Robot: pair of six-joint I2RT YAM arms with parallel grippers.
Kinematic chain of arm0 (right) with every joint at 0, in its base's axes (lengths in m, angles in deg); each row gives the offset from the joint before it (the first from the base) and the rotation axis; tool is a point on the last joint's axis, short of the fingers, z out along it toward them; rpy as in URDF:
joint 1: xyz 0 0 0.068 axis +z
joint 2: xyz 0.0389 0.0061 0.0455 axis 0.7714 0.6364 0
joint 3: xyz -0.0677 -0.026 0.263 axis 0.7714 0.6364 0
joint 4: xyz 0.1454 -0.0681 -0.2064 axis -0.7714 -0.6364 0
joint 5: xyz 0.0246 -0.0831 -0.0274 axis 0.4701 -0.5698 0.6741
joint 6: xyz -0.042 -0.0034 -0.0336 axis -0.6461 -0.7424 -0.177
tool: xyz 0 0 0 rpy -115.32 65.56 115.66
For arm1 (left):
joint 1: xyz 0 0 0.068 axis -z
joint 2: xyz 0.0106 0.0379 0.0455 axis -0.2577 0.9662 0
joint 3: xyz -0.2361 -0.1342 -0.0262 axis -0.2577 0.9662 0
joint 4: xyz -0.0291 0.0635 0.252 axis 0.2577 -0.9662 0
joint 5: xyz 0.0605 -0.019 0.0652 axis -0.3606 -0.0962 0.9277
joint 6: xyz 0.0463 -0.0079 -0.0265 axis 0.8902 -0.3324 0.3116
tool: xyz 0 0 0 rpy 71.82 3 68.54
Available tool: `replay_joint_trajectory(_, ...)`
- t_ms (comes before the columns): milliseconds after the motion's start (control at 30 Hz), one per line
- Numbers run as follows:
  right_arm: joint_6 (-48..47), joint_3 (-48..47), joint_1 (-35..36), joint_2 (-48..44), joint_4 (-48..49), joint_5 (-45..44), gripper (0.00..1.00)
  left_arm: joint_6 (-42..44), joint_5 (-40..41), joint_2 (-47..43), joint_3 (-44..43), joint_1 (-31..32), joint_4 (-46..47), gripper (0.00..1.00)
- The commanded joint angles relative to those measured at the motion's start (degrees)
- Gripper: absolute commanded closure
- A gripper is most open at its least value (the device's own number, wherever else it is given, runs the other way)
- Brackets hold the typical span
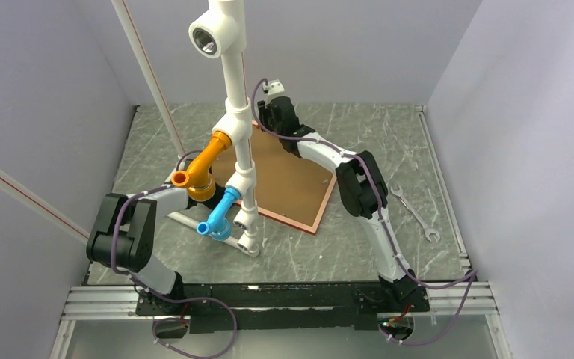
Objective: Take the photo out of the frame
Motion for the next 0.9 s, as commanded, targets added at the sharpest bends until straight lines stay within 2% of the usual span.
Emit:
replay_joint_trajectory(0, -4.4, 0.3, 0.4, -3.0, -1.6, -5.5, 1.00, 2.9, 0.6, 2.5, 0.9, 0.1, -4.3, 0.88)
replay_joint_trajectory(433, -3.4, 10.7, 0.5, -9.8, 0.5, -6.4, 1.00, 2.9, 1.0, 2.3, 0.8, -1.1, -4.4, 0.88)
replay_joint_trajectory(867, -3.2, 12.7, 0.5, -11.7, -1.8, -5.1, 1.00, 3.1, 1.3, 2.2, 0.6, -1.5, -4.6, 0.88)
